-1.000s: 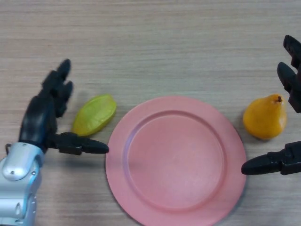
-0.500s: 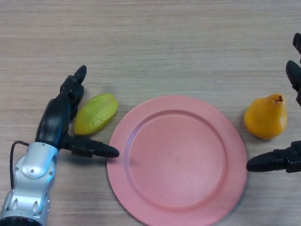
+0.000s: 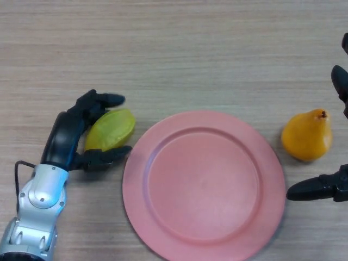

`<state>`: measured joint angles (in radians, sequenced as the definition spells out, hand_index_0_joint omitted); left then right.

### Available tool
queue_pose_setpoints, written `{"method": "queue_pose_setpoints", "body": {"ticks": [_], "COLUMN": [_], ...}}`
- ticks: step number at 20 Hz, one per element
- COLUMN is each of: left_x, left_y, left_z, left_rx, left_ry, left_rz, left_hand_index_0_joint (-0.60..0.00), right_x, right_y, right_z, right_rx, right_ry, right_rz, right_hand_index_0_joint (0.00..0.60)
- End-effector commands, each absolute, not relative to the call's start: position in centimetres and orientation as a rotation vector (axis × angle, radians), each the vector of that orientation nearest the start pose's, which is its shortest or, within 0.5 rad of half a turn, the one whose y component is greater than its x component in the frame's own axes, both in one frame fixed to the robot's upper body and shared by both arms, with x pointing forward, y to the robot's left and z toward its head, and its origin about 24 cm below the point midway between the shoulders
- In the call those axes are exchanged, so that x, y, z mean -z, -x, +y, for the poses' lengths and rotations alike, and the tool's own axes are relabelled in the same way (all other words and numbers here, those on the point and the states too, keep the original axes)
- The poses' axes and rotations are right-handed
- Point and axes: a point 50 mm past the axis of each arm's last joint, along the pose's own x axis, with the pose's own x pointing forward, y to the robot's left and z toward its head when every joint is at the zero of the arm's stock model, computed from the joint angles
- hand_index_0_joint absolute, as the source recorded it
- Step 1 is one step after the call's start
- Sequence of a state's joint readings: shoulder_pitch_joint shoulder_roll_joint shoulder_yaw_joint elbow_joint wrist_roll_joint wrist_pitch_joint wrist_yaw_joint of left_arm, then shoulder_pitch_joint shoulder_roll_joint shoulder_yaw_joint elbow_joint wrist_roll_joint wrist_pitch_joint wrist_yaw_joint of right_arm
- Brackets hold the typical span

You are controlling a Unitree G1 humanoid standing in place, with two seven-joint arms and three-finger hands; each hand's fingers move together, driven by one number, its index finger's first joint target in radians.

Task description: Pick up the yellow starfruit and place it on the plate

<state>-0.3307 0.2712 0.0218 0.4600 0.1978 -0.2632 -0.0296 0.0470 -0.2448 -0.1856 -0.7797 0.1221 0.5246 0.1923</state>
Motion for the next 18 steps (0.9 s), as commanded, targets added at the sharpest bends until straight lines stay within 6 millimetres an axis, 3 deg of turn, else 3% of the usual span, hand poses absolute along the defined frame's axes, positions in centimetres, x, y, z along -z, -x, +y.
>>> {"method": "queue_pose_setpoints", "body": {"ticks": [1,3,7,9,12,14,18], "left_x": [-8.2,-8.5,-10.5,-12.3,-13.6,-15.4,-14.9], "left_y": [-31.2,-30.9,-30.7,-30.1,-29.2,-27.5,-26.1], "left_z": [20.3,20.9,21.5,21.2,20.4,18.1,15.0], "left_rx": [0.062,0.046,-0.067,-0.082,-0.071,0.03,0.195], "left_ry": [-0.515,-0.52,-0.626,-0.556,-0.465,-0.277,-0.151], "left_rz": [-0.225,-0.226,-0.401,-0.486,-0.499,-0.519,-0.431], "left_hand_index_0_joint": [-0.6,-0.6,-0.6,-0.6,-0.6,-0.6,-0.6], "right_x": [-19.4,-19.3,-19.4,-19.5,-19.5,-19.4,-19.4], "right_y": [-20.0,-19.8,-19.6,-19.6,-19.6,-19.6,-19.4], "right_z": [-19.8,-19.7,-19.7,-19.8,-19.8,-19.7,-19.8], "right_rx": [-0.066,-0.067,-0.066,-0.063,-0.059,-0.056,-0.054], "right_ry": [0.227,0.233,0.225,0.225,0.235,0.235,0.231], "right_rz": [-0.39,-0.394,-0.396,-0.401,-0.4,-0.4,-0.393], "right_hand_index_0_joint": [0.0,0.0,0.0,0.0,0.199,0.0,0.0]}}
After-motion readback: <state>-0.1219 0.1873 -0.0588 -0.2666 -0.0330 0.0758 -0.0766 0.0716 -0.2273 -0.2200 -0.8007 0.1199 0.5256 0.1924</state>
